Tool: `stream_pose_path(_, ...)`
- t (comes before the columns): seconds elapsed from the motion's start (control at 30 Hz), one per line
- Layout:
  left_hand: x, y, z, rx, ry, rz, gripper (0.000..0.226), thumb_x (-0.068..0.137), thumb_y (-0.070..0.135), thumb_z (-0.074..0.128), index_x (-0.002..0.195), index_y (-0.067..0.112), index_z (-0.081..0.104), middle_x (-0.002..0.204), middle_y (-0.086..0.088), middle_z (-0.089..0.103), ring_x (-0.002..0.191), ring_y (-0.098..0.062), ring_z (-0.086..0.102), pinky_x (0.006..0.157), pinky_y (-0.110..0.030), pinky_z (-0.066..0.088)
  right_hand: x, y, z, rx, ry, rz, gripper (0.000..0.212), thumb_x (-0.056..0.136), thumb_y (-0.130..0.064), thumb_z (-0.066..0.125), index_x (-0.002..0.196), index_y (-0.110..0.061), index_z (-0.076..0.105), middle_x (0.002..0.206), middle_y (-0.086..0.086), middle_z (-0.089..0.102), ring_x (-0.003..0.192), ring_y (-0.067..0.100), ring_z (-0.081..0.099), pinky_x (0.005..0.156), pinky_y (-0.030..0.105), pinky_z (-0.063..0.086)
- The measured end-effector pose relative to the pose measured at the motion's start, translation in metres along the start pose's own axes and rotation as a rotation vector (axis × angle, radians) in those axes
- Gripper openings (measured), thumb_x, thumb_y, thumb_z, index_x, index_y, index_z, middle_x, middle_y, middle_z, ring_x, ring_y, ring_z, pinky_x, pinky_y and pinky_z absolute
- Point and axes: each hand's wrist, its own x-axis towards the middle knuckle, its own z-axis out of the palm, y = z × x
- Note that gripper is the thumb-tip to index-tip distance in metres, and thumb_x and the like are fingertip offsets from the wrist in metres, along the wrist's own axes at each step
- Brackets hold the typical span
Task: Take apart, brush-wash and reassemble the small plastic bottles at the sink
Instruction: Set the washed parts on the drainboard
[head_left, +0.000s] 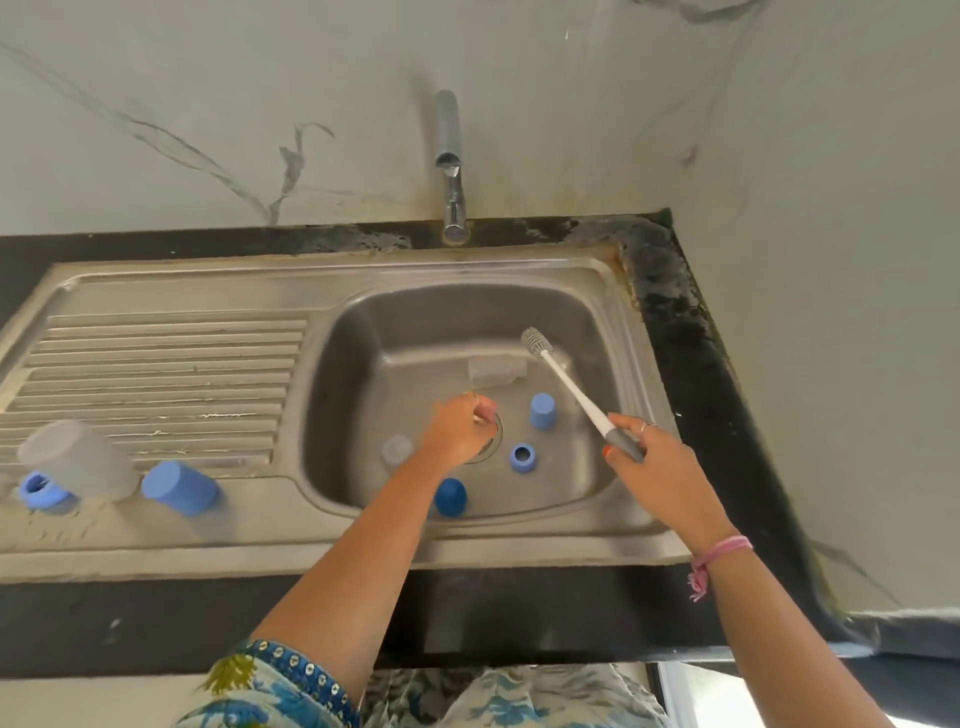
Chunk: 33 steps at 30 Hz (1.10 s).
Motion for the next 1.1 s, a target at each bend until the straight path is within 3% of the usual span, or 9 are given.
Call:
stream_pose_path(0.13, 0.002, 0.011, 0.033, 0.211, -0.216, 0.149, 0.041, 0.088, -0.002, 0.053, 0.129, 0.001, 0.056, 0.130, -0.017, 0.056, 0.115, -0.028, 0.056, 0.090, -0.021, 0.038, 0.010, -0.001, 0.000, 0.060, 0.016, 0.003, 0.040, 0.093, -0.023, 0.059, 0.132, -0.029, 0.055, 0.088, -0.006, 0.058, 0.078, 0.014, 0.058, 0.069, 0.023, 0.042)
stream_pose_path(0.23, 0.004, 0.018, 0.061, 0.396, -0.455, 0.263, 0.066, 0.087, -0.008, 0.050, 0.148, 0.005, 0.028, 0.155, -0.019, 0.023, 0.137, -0.034, 0.035, 0.109, -0.036, 0.032, 0.018, -0.001, 0.005, 0.068, 0.034, -0.003, 0.039, 0.092, -0.024, 0.059, 0.131, -0.030, 0.057, 0.088, -0.007, 0.060, 0.078, 0.012, 0.058, 0.069, 0.023, 0.043)
stream_pose_path(0.3, 0.008, 0.018, 0.075, 0.610, -0.561, 0.317, 0.066, 0.090, -0.010, 0.045, 0.151, 0.005, 0.024, 0.162, -0.016, -0.004, 0.148, -0.034, 0.009, 0.116, -0.041, 0.023, 0.021, -0.003, 0.007, 0.081, 0.044, -0.015, 0.039, 0.092, -0.023, 0.060, 0.130, -0.029, 0.058, 0.075, -0.012, 0.053, 0.066, 0.007, 0.054, 0.061, 0.016, 0.040)
stream_pose_path(0.37, 0.013, 0.018, 0.084, 0.753, -0.617, 0.294, 0.062, 0.092, -0.010, 0.042, 0.151, 0.003, 0.026, 0.162, -0.012, -0.013, 0.149, -0.034, -0.002, 0.117, -0.046, 0.022, 0.022, -0.003, 0.009, 0.088, 0.044, -0.016, 0.038, 0.092, -0.022, 0.060, 0.130, -0.029, 0.057, 0.071, -0.013, 0.048, 0.062, 0.005, 0.050, 0.056, 0.013, 0.037)
stream_pose_path(0.53, 0.029, 0.024, 0.095, 0.779, -0.636, 0.145, 0.052, 0.094, -0.002, 0.043, 0.144, -0.008, 0.030, 0.160, -0.022, -0.004, 0.144, -0.041, 0.018, 0.111, -0.046, 0.031, 0.026, -0.008, 0.019, 0.112, 0.030, -0.008, 0.037, 0.092, -0.025, 0.060, 0.128, -0.033, 0.058, 0.076, -0.006, 0.058, 0.070, 0.013, 0.057, 0.067, 0.023, 0.049)
stream_pose_path(0.63, 0.035, 0.018, 0.105, 0.698, -0.684, 0.044, 0.049, 0.099, 0.005, 0.035, 0.143, -0.014, 0.024, 0.157, -0.027, 0.011, 0.142, -0.039, 0.024, 0.114, -0.040, 0.028, 0.029, -0.009, 0.024, 0.155, 0.036, -0.003, 0.036, 0.092, -0.023, 0.060, 0.126, -0.034, 0.058, 0.071, -0.010, 0.054, 0.066, 0.009, 0.055, 0.062, 0.017, 0.044)
stream_pose_path(0.73, 0.036, 0.007, 0.117, 0.673, -0.633, 0.018, 0.054, 0.099, 0.012, 0.033, 0.150, -0.001, 0.021, 0.155, -0.020, 0.025, 0.141, -0.036, 0.027, 0.115, -0.044, 0.027, 0.031, -0.009, 0.027, 0.187, 0.041, 0.000, 0.039, 0.092, -0.023, 0.060, 0.129, -0.034, 0.057, 0.076, -0.014, 0.056, 0.071, 0.006, 0.057, 0.066, 0.015, 0.043)
stream_pose_path(0.97, 0.043, 0.001, 0.128, 0.604, -0.456, 0.210, 0.047, 0.102, 0.028, 0.031, 0.145, 0.010, 0.036, 0.146, -0.014, 0.043, 0.132, -0.032, 0.044, 0.107, -0.042, 0.036, 0.025, -0.013, 0.026, 0.222, 0.071, 0.035, 0.037, 0.093, -0.023, 0.060, 0.129, -0.033, 0.056, 0.088, -0.017, 0.062, 0.080, 0.000, 0.059, 0.064, 0.007, 0.040)
stream_pose_path(1.1, 0.042, 0.007, 0.115, 0.519, -0.421, 0.202, 0.036, 0.099, 0.024, 0.048, 0.128, 0.004, 0.054, 0.129, -0.016, 0.050, 0.118, -0.033, 0.052, 0.097, -0.041, 0.044, 0.019, -0.013, 0.025, 0.233, 0.093, 0.049, 0.037, 0.092, -0.025, 0.060, 0.128, -0.035, 0.057, 0.091, -0.011, 0.064, 0.082, 0.007, 0.061, 0.069, 0.015, 0.046)
